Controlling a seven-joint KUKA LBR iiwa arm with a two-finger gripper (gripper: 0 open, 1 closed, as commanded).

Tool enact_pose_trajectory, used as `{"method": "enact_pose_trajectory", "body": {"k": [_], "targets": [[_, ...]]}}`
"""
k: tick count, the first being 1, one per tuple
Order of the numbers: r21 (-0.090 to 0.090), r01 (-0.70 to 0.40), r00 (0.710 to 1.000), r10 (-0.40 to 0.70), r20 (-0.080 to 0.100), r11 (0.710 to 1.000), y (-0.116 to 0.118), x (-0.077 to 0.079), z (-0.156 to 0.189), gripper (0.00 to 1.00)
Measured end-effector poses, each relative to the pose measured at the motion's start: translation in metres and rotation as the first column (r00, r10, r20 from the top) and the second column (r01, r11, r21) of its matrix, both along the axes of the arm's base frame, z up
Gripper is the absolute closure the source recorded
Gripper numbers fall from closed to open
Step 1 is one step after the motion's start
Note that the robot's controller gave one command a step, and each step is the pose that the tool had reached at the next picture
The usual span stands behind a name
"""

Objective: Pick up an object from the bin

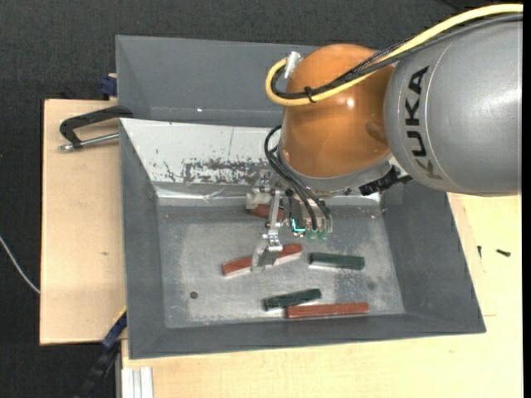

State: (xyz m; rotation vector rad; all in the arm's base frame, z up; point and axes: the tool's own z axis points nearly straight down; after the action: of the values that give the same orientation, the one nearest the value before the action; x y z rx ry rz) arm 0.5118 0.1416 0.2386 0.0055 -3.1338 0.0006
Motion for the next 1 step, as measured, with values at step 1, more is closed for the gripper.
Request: {"method": "enact_pose_trajectory", "body": {"k": [1], "targets": [[0.001,0.002,1.0,-0.002,0.004,1.0,-0.0002,0.0005,0.0021,0.0]]}}
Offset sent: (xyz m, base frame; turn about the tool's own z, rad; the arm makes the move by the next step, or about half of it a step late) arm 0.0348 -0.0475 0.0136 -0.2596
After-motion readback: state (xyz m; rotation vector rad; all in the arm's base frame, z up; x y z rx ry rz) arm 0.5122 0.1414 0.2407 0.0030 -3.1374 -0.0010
